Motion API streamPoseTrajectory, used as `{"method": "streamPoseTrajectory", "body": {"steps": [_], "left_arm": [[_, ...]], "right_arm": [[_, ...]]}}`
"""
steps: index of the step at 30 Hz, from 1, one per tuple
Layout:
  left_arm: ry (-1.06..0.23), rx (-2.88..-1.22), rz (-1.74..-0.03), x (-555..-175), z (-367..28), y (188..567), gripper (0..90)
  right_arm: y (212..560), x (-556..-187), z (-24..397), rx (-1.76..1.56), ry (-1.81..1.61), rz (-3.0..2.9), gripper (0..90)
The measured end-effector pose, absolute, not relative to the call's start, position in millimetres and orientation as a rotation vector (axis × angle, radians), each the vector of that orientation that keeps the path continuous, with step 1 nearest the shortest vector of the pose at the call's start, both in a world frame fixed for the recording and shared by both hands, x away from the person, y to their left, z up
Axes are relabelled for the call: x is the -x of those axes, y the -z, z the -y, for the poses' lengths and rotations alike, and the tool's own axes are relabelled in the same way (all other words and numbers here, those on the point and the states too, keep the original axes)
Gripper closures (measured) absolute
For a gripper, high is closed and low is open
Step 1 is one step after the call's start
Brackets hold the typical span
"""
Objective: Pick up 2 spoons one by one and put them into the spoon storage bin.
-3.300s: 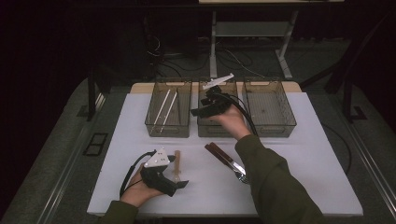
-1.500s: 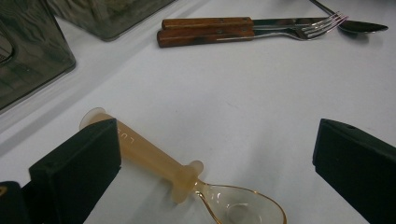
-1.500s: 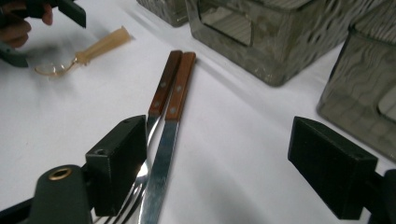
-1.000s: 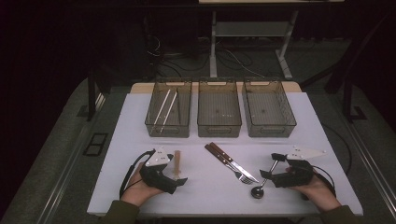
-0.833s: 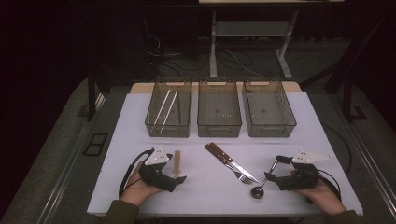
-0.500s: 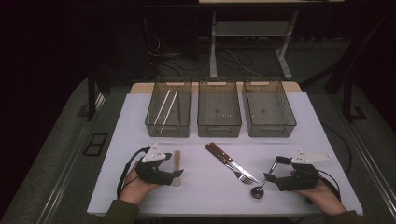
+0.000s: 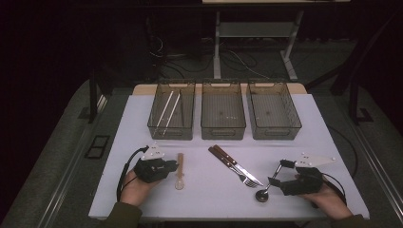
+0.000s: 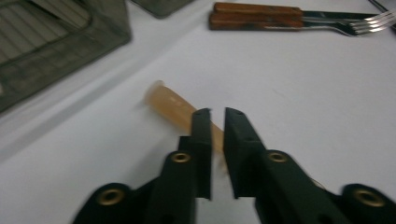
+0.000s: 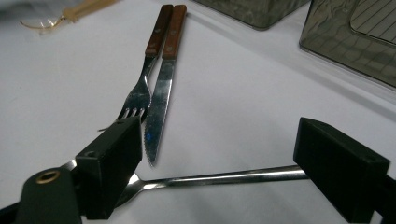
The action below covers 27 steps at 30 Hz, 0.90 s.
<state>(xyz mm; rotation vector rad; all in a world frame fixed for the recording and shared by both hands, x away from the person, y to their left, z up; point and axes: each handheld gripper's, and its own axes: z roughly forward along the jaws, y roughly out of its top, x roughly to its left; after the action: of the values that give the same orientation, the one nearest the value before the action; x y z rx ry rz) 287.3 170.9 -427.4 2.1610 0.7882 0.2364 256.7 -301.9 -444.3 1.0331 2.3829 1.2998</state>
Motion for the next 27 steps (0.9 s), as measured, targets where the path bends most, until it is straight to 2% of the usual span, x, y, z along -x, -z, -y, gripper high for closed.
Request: {"method": "streamPoseTrajectory", "body": {"steps": [2,13,27], "left_arm": [[-0.194,-2.161,-0.773,-285.7,-168.1,427.4,88.7],[-0.14,-2.306,-0.676,-281.8,-138.1,436.4,88.9],[-0.128,-2.36,-0.7,-282.4,-142.5,438.8,88.9]], "right_arm": [[444.8,-256.7,301.2,-1.031,-1.289,-2.39,15.3],[446.1,-256.5,299.6,-1.023,-1.268,-2.403,15.3],[446.5,-256.6,299.8,-1.02,-1.261,-2.408,15.3]]}}
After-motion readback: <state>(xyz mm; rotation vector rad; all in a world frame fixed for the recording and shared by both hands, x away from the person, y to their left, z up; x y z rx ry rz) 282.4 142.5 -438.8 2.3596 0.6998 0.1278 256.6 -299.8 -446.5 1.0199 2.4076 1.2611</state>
